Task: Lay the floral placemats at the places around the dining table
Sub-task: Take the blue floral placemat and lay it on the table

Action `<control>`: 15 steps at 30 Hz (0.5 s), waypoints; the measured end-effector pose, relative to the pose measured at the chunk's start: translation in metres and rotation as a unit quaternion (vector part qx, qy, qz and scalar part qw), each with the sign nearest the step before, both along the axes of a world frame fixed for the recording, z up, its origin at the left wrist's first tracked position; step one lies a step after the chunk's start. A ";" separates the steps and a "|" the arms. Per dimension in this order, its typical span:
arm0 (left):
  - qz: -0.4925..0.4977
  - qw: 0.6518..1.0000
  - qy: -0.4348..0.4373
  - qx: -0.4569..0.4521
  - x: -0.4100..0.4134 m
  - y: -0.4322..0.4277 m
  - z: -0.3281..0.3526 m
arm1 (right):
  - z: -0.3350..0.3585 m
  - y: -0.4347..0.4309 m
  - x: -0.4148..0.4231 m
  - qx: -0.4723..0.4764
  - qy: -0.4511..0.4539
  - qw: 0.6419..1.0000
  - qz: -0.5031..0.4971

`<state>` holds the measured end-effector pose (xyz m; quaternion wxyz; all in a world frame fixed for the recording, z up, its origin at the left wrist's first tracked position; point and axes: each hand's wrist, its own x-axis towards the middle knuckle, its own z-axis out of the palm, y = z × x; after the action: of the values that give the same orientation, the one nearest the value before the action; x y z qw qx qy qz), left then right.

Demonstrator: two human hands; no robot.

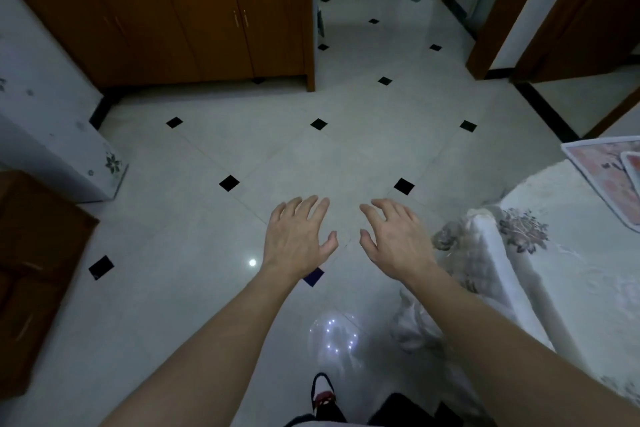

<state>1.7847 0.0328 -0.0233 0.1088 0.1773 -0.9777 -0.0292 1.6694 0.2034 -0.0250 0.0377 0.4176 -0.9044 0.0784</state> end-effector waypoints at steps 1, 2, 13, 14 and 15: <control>-0.004 1.000 -0.002 0.000 -0.009 -0.010 -0.001 | -0.001 -0.008 -0.007 0.001 -0.002 1.000 -0.005; -0.007 1.000 -0.006 -0.001 -0.018 -0.020 -0.001 | -0.001 -0.017 -0.015 0.001 -0.004 1.000 -0.010; -0.048 0.999 -0.019 -0.015 -0.165 -0.104 -0.004 | -0.001 -0.098 -0.145 -0.022 0.003 0.998 -0.060; -0.050 0.998 -0.021 -0.014 -0.185 -0.110 -0.004 | -0.003 -0.104 -0.163 -0.024 0.004 0.998 -0.060; -0.053 0.998 -0.021 -0.013 -0.206 -0.116 -0.005 | -0.004 -0.110 -0.183 -0.026 0.005 0.998 -0.062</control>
<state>1.5790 -0.0836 -0.0282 0.0885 0.1242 -0.9881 -0.0188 1.4867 0.0933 -0.0294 0.0584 0.3601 -0.9260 0.0976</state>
